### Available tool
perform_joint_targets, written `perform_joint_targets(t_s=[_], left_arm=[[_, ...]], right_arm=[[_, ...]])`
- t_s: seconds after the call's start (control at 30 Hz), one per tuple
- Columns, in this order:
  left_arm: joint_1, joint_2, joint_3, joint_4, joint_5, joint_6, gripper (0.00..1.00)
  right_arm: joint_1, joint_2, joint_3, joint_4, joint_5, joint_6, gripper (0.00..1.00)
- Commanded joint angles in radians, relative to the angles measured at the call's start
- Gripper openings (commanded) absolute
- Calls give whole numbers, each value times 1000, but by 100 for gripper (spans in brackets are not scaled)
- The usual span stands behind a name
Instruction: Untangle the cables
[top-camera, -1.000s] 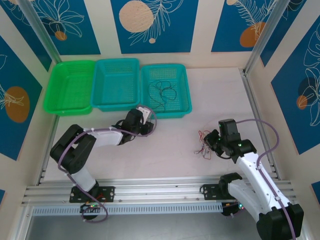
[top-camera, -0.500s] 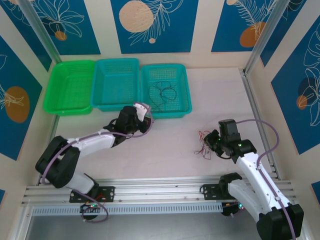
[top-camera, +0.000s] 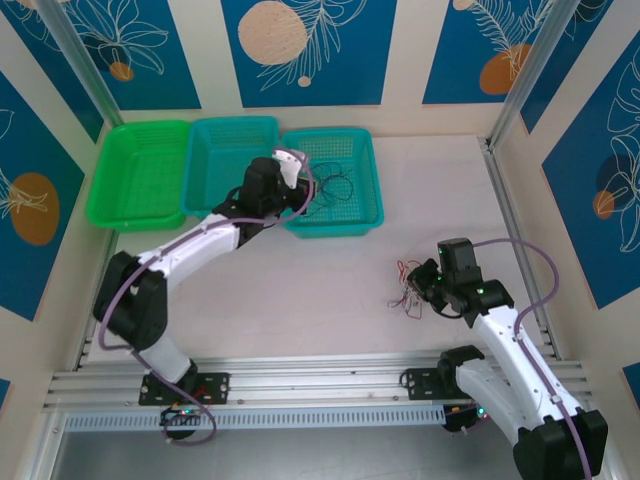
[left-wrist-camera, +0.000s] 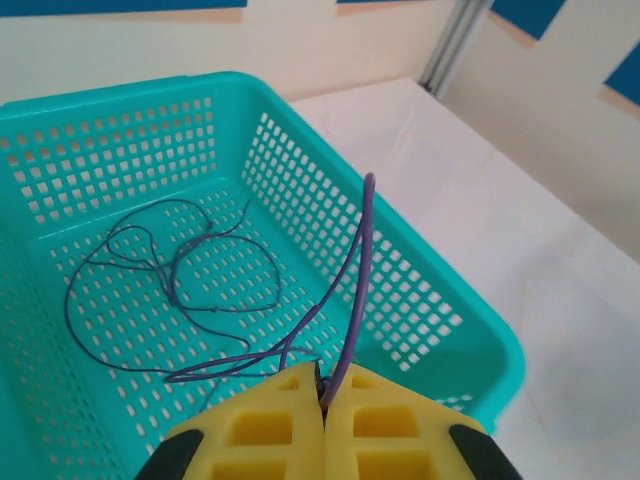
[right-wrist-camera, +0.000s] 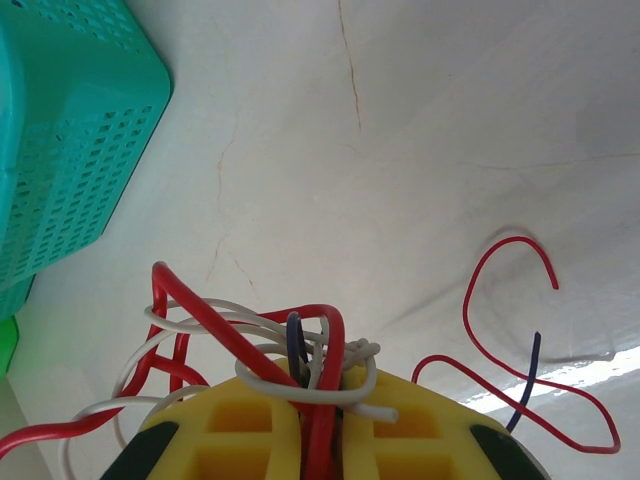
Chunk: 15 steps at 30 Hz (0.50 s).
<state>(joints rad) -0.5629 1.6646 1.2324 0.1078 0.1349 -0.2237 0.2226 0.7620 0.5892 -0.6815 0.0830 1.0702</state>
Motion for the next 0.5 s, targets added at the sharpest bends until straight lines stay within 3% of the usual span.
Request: perform_joint_targets(t_s=[0.0, 0.07, 0.13, 0.23, 0.37, 0.47], left_arm=[[13, 49, 45, -49, -16, -9, 33], [15, 20, 19, -23, -3, -16, 61], [15, -41, -28, -1, 12, -22, 74], [13, -168, -128, 44, 74, -23, 83], [10, -367, -287, 111, 211, -2, 85], [-24, -514, -395, 106, 339, 91, 85]], right_arm=[[5, -37, 8, 3, -53, 28, 0], [4, -38, 0, 53, -120, 38, 0], [4, -26, -6, 100, -190, 45, 0], [6, 17, 1, 164, -287, 51, 0], [10, 80, 33, 236, -372, 77, 0], [24, 120, 60, 296, -399, 100, 0]])
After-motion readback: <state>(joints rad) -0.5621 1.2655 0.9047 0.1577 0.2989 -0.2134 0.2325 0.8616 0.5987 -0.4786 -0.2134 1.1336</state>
